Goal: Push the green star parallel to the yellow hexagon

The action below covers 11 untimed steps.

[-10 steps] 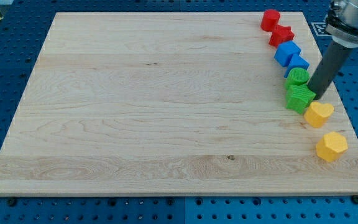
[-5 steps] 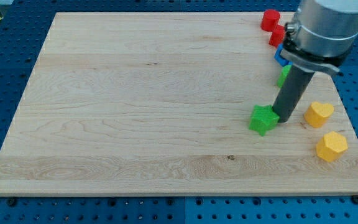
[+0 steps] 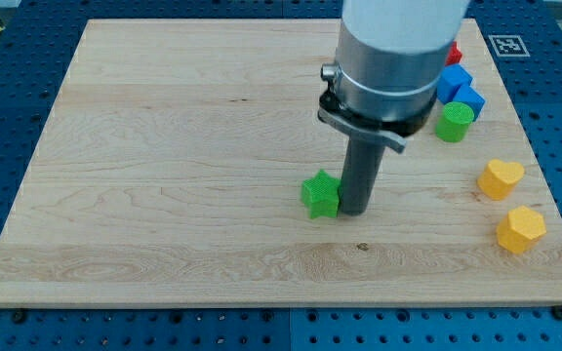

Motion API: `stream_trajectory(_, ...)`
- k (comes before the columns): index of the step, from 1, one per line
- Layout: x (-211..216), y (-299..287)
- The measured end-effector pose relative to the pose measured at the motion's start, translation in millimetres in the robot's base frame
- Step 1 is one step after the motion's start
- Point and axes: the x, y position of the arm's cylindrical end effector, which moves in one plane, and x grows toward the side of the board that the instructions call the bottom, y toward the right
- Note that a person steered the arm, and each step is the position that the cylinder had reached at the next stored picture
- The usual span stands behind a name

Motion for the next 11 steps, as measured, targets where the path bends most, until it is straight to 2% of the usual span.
stream_trajectory(2,-34.8,-31.9)
stream_trajectory(3,-37.0,-50.0)
stream_trajectory(9,27.5,-71.6)
stream_trajectory(11,33.0,-71.7)
